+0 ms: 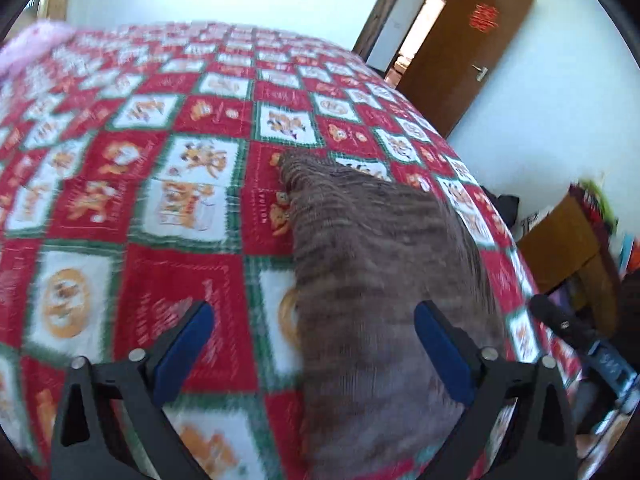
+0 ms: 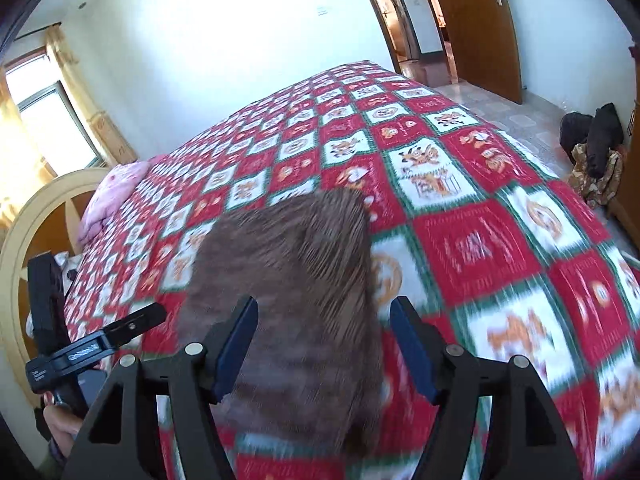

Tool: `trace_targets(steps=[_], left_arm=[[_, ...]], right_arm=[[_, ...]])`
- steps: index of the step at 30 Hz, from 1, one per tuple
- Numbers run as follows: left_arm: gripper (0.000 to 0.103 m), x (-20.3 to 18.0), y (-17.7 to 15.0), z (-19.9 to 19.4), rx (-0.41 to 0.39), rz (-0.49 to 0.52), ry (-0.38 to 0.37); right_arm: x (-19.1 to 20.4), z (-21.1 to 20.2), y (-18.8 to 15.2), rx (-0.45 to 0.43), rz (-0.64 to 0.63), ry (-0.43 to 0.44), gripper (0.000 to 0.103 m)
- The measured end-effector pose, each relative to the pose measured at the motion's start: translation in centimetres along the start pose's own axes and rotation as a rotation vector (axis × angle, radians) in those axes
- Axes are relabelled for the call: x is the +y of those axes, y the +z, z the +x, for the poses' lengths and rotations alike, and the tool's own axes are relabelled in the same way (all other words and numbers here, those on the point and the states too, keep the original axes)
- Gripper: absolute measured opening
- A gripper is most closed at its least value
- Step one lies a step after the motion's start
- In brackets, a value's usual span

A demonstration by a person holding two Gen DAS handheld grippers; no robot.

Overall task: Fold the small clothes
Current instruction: 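Grasp the folded sweater with both tools and lift it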

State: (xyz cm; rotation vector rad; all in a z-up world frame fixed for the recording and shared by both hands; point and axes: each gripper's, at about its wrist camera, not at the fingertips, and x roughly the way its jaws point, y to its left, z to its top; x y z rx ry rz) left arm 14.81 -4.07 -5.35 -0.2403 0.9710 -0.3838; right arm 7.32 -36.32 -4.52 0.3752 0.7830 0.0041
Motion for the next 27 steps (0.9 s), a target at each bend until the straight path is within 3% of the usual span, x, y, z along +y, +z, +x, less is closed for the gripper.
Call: trace_targets(steps=[4, 7, 13, 19, 27], left_arm=[[0.080, 0.9, 1.0, 3.6, 0.080, -0.131, -0.070], [0.080, 0.8, 0.8, 4.7, 0.073, -0.193, -0.118], [0.080, -1.6, 0.9, 5.3, 0.036, -0.034, -0.067], [0.075, -1.2, 0.7, 5.5, 0.020, -0.009, -0.083], [0.040, -1.3, 0.6, 5.6, -0.015, 0.011, -0.100]], right_arm=[[-1.4, 5.0, 1.3, 0.067, 0.026, -0.013, 0.070], [-2.0, 8.0, 1.1, 0.110, 0.042, 0.032, 0.070], [-1.0, 9.1, 0.9, 0.077, -0.017, 0.064, 0.071], [1.1, 9.9, 0.2, 0.099, -0.122, 0.080, 0.070], [2.6, 10.2, -0.3, 0.079, -0.203, 0.038, 0.037]])
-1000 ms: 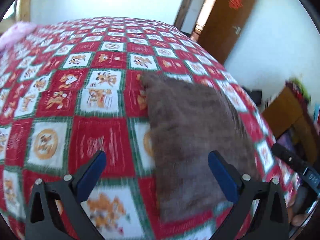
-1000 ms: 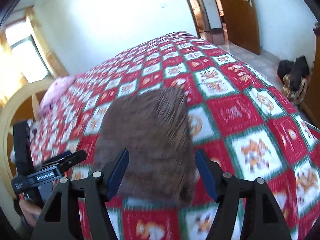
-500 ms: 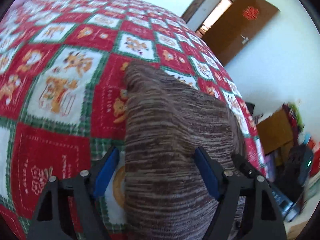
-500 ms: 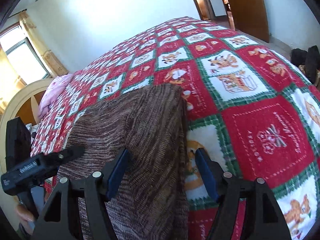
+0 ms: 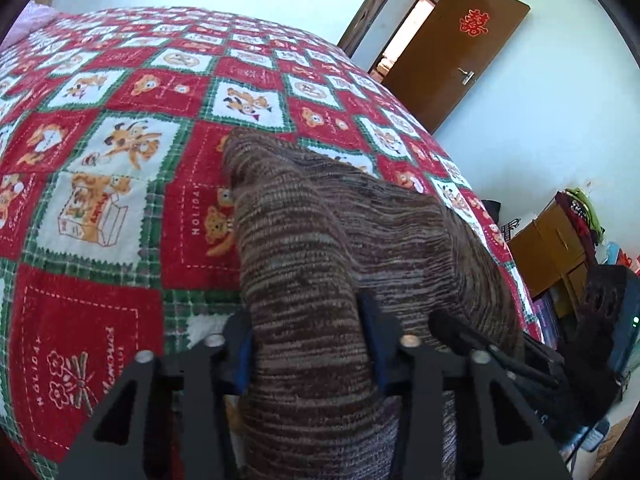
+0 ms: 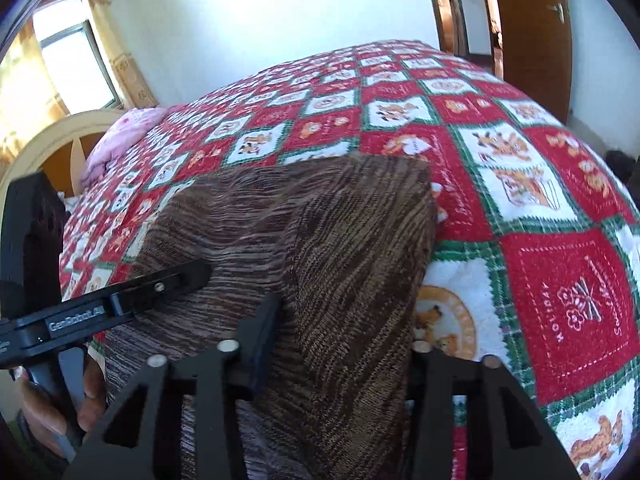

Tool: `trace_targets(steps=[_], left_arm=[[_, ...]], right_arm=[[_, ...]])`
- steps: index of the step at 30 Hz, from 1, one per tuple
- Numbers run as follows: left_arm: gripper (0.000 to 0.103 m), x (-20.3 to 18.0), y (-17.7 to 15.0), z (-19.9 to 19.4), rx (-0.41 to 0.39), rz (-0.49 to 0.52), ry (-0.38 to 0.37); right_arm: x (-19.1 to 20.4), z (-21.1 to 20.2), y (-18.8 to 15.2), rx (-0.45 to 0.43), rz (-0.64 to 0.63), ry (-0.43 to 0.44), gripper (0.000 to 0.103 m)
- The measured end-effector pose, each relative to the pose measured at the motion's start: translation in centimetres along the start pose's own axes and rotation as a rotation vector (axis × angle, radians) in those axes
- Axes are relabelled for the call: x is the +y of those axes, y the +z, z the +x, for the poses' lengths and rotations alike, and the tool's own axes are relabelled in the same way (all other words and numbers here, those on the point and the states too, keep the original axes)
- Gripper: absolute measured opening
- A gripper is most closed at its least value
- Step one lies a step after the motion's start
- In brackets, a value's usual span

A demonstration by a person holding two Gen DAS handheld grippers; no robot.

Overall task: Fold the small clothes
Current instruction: 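Grasp the folded sweater with both tools and lift it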

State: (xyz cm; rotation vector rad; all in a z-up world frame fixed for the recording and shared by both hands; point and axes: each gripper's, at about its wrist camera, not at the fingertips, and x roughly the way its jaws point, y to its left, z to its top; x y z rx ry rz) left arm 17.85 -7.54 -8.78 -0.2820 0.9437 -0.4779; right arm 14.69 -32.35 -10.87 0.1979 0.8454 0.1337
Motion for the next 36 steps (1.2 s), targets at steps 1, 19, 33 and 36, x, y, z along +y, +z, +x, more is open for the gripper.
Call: trace_targets(steps=[1, 19, 33, 36], left_arm=[[0.037, -0.2, 0.0, 0.0, -0.005, 0.011, 0.005], [0.024, -3.4, -0.6, -8.5, -0.122, 0.177, -0.003], [0.025, -7.5, -4.4, -14.7, -0.111, 0.297, -0.094], [0.024, -9.5, -5.5, -15.5, -0.118, 0.340, -0.123]], right_arm=[[0.3, 0.0, 0.0, -0.006, -0.012, -0.011, 0.037], [10.2, -9.3, -1.1, -0.193, -0.150, -0.253, 0.026], [12.3, -20.2, -6.4, -0.301, -0.047, -0.257, 0.024], [11.5, -23.0, -7.8, -0.333, -0.024, -0.281, 0.024]])
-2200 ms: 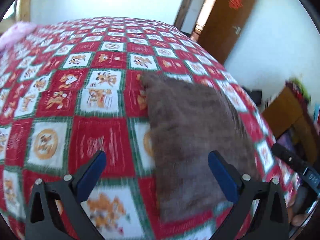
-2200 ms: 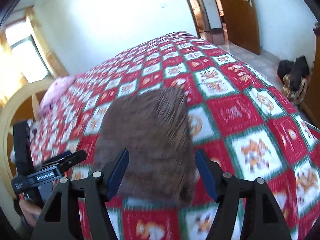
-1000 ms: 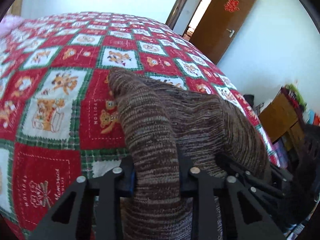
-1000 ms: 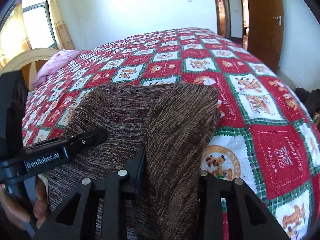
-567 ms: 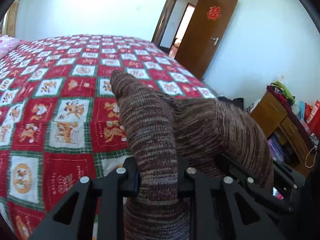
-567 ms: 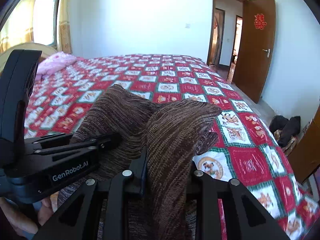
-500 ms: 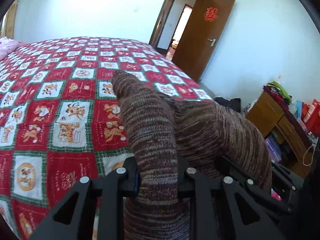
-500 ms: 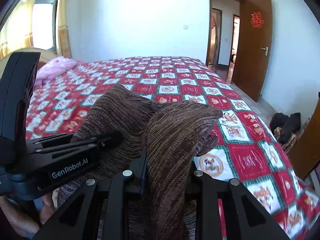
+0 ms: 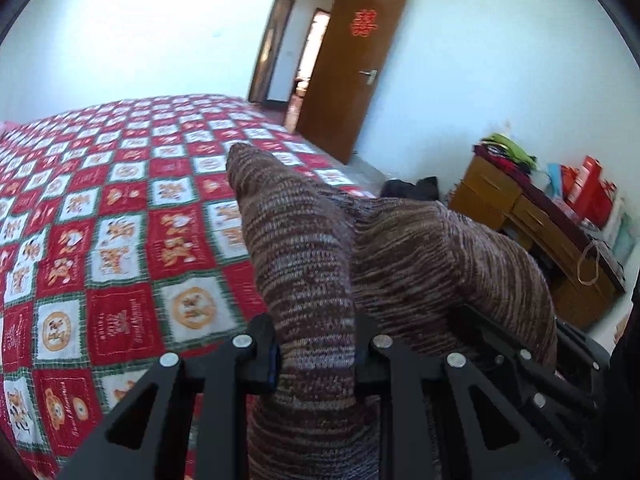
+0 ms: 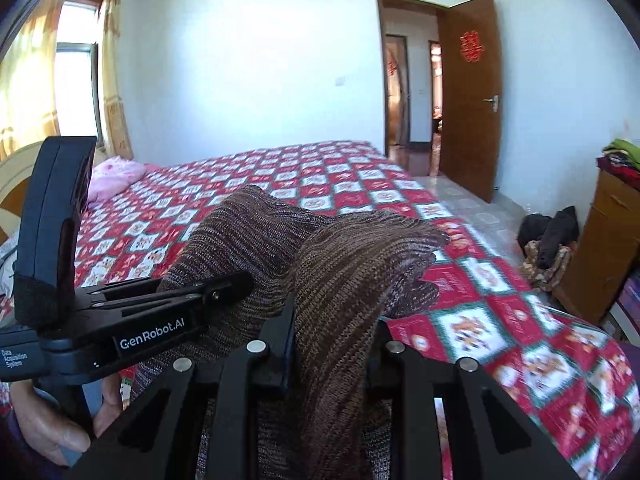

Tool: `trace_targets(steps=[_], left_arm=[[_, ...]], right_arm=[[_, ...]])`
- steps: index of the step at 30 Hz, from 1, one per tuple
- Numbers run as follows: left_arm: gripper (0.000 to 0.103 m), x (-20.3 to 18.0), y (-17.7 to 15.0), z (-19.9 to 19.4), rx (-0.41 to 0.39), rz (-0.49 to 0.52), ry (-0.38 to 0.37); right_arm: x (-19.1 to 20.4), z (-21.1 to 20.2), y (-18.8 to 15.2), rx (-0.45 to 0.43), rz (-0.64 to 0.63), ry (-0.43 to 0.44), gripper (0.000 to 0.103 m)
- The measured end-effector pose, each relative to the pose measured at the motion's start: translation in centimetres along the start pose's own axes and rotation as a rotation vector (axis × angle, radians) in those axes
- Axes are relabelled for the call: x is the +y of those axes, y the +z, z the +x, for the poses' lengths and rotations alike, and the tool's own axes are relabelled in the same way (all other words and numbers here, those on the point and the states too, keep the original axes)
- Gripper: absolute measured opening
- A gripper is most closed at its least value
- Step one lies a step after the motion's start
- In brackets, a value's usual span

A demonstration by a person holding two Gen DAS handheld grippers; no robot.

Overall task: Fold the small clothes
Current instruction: 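Grasp the folded sweater with both tools and lift it, then carry the lifted sweater with both tools to the quilt corner and lower it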

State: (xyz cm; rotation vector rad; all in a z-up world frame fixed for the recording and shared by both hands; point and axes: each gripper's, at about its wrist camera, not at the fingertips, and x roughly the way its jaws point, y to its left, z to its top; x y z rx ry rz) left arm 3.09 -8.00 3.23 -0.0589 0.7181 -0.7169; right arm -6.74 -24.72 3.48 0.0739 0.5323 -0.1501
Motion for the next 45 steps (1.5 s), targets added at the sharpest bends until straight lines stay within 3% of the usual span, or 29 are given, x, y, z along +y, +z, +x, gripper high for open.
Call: trace_targets(steps=[13, 18, 23, 27, 30, 34, 36, 38, 40, 45], left_arm=[[0.025, -11.0, -1.5, 1.7, 0.029, 0.154, -0.125], [0.025, -14.2, -2.6, 4.9, 0.042, 0.204, -0.100], [0.025, -16.4, -4.3, 9.7, 0.121, 0.197, -0.076], [0.025, -17.9, -5.7, 12.4, 0.150, 0.262, -0.017], [0.026, -17.7, -6.3, 13.7, 0.216, 0.248, -0.012], [0.042, -16.5, -6.0, 14.7, 0.310, 0.172, -0.037], [0.044, -15.5, -6.0, 14.5, 0.344, 0.101, -0.074], [0.048, -14.1, -5.9, 13.3, 0.344, 0.056, -0.106], [0.068, -12.8, -6.0, 11.7, 0.337, 0.038, -0.101], [0.072, -10.2, -7.0, 8.0, 0.286, 0.000, -0.090]], right_arm=[[-7.0, -9.0, -2.5, -0.064, 0.013, -0.211, 0.024], [-10.7, -8.7, -3.3, -0.048, 0.051, -0.260, 0.024], [-14.4, -6.0, -4.9, 0.023, 0.061, -0.308, 0.024], [-17.1, -3.8, -6.7, 0.106, 0.081, -0.326, 0.024], [-19.2, -2.4, -8.4, 0.171, 0.122, -0.327, 0.024], [-20.5, -1.7, -9.7, 0.213, 0.167, -0.305, 0.025], [-21.4, -1.6, -10.4, 0.236, 0.212, -0.269, 0.031], [-22.2, -2.5, -10.9, 0.231, 0.265, -0.234, 0.035], [-22.5, -4.5, -11.3, 0.211, 0.318, -0.218, 0.039], [-20.4, -10.6, -12.8, 0.120, 0.319, -0.291, 0.039]])
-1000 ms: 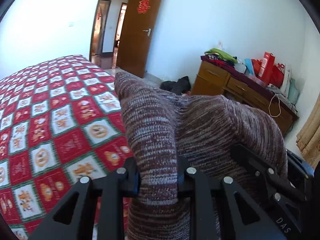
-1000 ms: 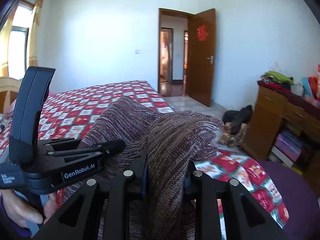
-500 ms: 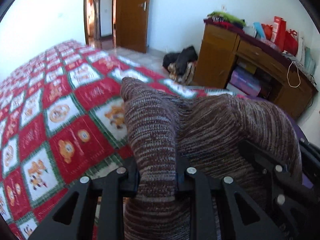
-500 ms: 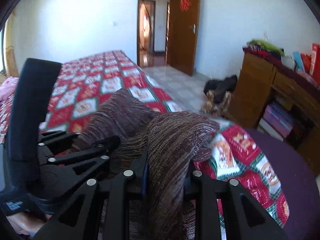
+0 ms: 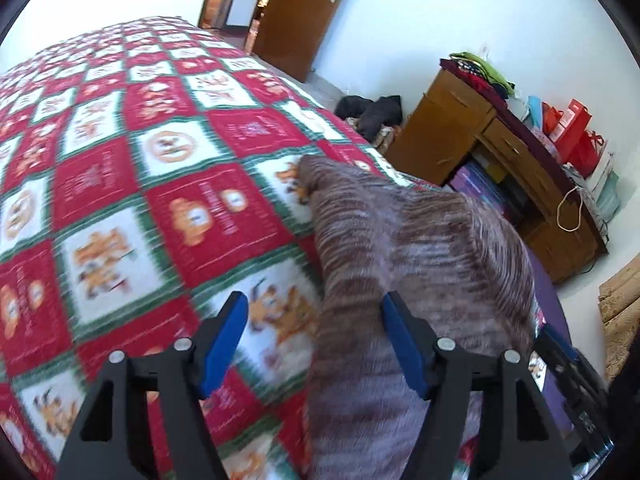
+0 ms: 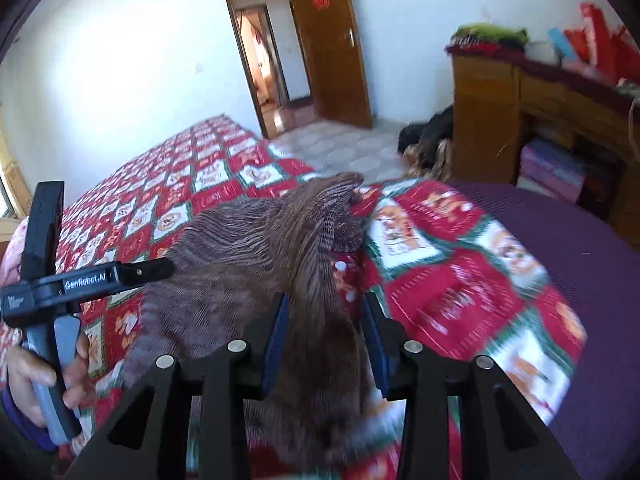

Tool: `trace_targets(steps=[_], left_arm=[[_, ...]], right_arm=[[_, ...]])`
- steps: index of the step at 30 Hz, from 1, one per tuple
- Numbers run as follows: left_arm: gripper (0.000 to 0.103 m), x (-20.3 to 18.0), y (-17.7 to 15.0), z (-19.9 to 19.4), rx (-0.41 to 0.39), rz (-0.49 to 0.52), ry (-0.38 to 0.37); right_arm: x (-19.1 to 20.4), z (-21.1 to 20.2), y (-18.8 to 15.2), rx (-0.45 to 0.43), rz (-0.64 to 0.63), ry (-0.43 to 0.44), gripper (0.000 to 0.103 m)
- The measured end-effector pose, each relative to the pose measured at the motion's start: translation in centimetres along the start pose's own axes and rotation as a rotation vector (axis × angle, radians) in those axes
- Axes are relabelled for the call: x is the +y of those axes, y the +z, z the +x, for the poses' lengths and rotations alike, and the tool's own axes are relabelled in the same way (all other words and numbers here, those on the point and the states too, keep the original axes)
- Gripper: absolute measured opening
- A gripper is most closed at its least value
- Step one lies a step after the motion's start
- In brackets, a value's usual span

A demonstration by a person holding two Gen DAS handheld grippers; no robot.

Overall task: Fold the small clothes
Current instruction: 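Carry the lifted sweater with both tools to the quilt corner and lower it, then open both tools and withdraw them from the placed sweater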

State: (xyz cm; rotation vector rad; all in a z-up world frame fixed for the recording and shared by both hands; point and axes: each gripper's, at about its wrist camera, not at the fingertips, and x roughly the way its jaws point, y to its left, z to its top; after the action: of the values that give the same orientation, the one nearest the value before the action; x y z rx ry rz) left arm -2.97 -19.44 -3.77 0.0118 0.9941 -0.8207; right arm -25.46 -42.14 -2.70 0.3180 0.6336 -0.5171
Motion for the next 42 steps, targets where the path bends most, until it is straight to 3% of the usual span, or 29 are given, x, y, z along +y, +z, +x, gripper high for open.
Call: trace_targets(steps=[2, 3, 5, 9, 13, 15, 18, 23, 25, 26, 27, 30, 36, 42], left_arm=[[0.072, -0.5, -1.0, -0.7, -0.012, 0.026, 0.041], [0.072, -1.0, -1.4, -1.0, -0.019, 0.049, 0.062], [0.072, -1.7, -2.4, -1.2, -0.033, 0.093, 0.107], [0.072, -2.0, -3.6, -0.7, -0.019, 0.120, 0.166], [0.075, -1.2, -4.5, -0.5, -0.020, 0.085, 0.170], [0.075, -1.3, -4.6, -0.6, -0.022, 0.104, 0.185], [0.074, -1.8, -5.0, -1.1, -0.034, 0.141, 0.228], [0.073, -2.5, -6.2, -2.5, -0.062, 0.187, 0.259], [0.076, -2.6, -6.6, -3.1, -0.078, 0.188, 0.262], [0.078, -2.6, -6.9, -3.4, -0.090, 0.188, 0.260], [0.083, -2.7, -7.1, -3.7, -0.101, 0.190, 0.260], [0.089, -3.1, -8.0, -4.7, -0.132, 0.219, 0.264], [0.102, -4.3, -9.5, -7.2, -0.217, 0.302, 0.302], [0.103, -5.0, -10.5, -7.8, -0.221, 0.338, 0.320]], right_arm=[[1.1, -1.7, -0.9, -0.028, -0.034, -0.006, 0.036], [1.9, -2.4, -1.3, -0.036, -0.051, 0.005, 0.027], [3.0, -2.2, -1.5, -0.014, -0.083, 0.033, 0.021], [4.5, -0.5, -2.7, 0.058, -0.126, 0.024, 0.020], [2.5, 2.0, -4.7, 0.176, -0.044, -0.043, 0.018], [1.4, 1.6, -5.4, 0.154, -0.003, -0.014, 0.018], [1.9, 0.9, -5.5, 0.166, -0.021, -0.038, 0.018], [2.3, -0.9, -6.0, 0.173, -0.009, -0.047, 0.029], [2.2, -2.5, -6.2, 0.144, 0.032, -0.039, 0.050], [2.3, -3.2, -6.2, 0.123, 0.042, -0.045, 0.069], [2.5, -4.1, -6.3, 0.095, 0.047, -0.059, 0.077], [3.4, -6.2, -6.5, 0.026, 0.031, -0.098, 0.077], [4.4, -8.4, -6.7, -0.029, 0.045, -0.148, 0.077], [3.9, -9.1, -7.4, -0.021, 0.079, -0.146, 0.078]])
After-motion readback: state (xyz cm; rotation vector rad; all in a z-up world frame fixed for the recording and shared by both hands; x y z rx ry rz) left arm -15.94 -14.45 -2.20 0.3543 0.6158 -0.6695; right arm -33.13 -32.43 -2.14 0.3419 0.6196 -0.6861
